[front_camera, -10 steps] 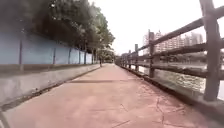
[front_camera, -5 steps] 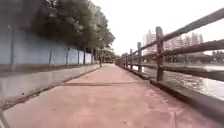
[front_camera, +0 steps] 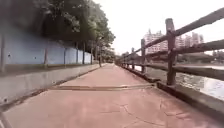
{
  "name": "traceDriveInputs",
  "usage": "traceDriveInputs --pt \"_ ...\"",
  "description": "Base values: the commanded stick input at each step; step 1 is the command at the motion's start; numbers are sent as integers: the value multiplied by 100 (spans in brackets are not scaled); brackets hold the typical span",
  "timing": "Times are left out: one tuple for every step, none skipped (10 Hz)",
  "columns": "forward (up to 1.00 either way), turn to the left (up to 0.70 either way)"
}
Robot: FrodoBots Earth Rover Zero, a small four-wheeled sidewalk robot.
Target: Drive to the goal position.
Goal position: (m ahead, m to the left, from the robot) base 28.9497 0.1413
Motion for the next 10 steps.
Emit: traceDriveInputs --pt "98 0" --pt "98 0" --pt "98 0" --pt "98 0" --pt "98 0" --pt "98 0" --pt "98 0" --pt "98 0" --pt "98 0" --pt "98 0"
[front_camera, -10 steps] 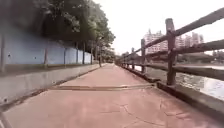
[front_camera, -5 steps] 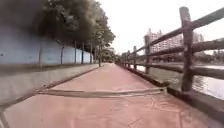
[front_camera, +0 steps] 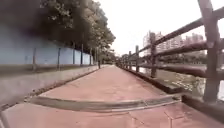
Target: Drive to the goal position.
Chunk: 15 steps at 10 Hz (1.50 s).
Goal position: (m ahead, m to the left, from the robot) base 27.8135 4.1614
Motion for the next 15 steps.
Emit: traceDriveInputs --pt "98 0" --pt "98 0" --pt "98 0" --pt "98 0" --pt "98 0" --pt "98 0" --pt "98 0" --pt "98 0" --pt "98 0" --pt "98 0" --pt "98 0" --pt "98 0" --pt "98 0" --pt "98 0" --pt "98 0"
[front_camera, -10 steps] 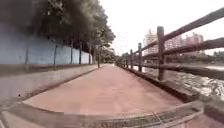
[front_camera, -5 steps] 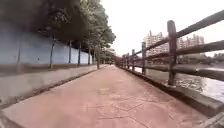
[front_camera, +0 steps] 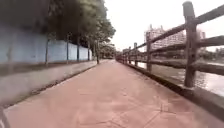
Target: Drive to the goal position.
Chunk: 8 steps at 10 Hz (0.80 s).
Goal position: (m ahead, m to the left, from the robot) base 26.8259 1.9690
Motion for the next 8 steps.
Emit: traceDriveInputs --pt "98 0" --pt "98 0" --pt "98 0" --pt "98 0" --pt "98 0" --pt "98 0" --pt "98 0" --pt "98 0"
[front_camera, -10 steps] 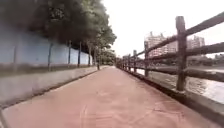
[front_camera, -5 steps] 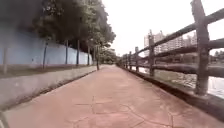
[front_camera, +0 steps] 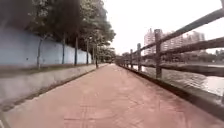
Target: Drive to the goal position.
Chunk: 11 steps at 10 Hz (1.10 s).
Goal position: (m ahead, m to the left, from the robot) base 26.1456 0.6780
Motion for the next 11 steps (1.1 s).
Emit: traceDriveInputs --pt "98 0" --pt "98 0" --pt "98 0" --pt "98 0" --pt "98 0" --pt "98 0" --pt "98 0" --pt "98 0" --pt "98 0" --pt "98 0" --pt "98 0"
